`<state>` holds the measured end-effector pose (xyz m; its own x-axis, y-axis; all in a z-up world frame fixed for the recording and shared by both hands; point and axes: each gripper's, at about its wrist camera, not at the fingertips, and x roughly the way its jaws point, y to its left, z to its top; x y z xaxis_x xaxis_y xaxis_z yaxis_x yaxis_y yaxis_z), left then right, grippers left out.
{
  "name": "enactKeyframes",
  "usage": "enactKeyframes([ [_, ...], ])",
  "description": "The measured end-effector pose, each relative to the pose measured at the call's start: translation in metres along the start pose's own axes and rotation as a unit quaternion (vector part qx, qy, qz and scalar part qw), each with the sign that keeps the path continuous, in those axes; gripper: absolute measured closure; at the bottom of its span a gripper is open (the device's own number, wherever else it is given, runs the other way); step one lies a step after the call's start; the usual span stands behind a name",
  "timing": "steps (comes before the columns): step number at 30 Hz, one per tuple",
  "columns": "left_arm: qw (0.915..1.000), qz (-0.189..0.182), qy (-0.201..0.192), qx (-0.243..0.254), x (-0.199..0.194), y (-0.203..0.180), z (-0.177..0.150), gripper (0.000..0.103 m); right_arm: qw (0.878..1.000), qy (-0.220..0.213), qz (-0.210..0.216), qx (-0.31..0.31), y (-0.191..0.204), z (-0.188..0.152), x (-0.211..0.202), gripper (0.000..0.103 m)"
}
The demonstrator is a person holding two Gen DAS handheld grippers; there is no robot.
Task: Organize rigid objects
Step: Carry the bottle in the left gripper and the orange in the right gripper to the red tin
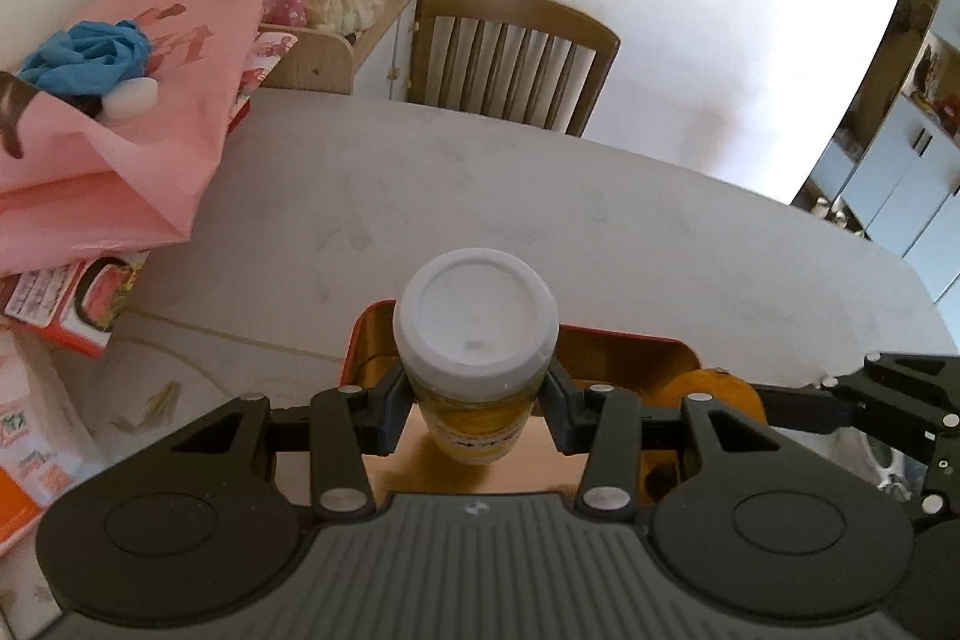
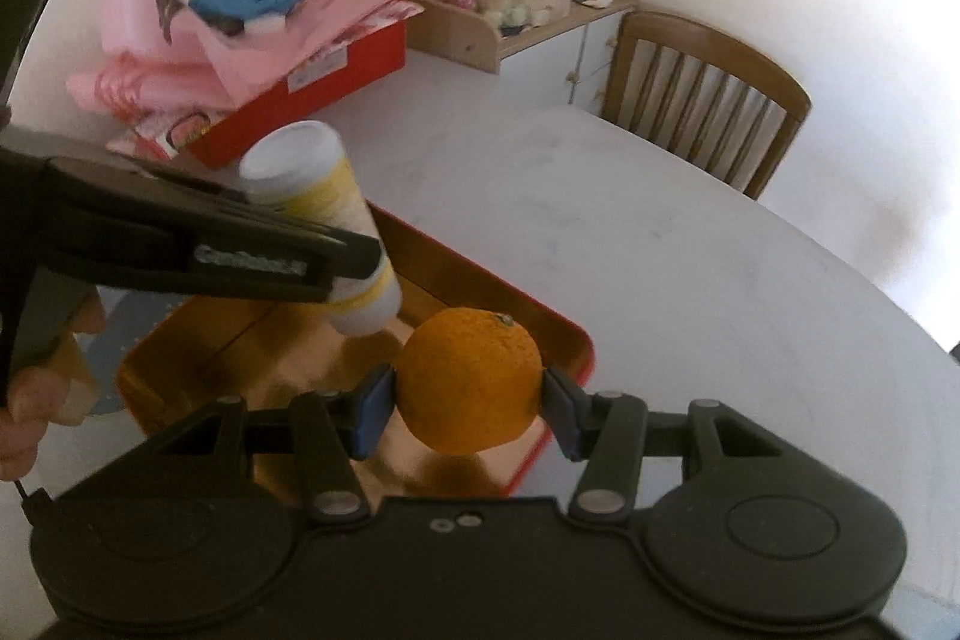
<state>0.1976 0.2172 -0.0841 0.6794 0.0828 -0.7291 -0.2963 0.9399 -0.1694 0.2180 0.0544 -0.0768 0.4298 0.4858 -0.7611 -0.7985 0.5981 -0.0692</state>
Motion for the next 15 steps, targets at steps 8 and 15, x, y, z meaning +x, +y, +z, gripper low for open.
enactKeyframes([
  [8,0.9998,-0.017,-0.004,-0.005,0.017,0.009,-0.007,0.059,0.999,0.025,-0.015,-0.036,0.009,0.005,0.037,0.05],
  [15,0.9994,-0.032,-0.009,0.004,0.025,0.006,-0.009,0.059,0.997,0.035,-0.024,-0.059,0.012,0.004,0.055,0.05],
])
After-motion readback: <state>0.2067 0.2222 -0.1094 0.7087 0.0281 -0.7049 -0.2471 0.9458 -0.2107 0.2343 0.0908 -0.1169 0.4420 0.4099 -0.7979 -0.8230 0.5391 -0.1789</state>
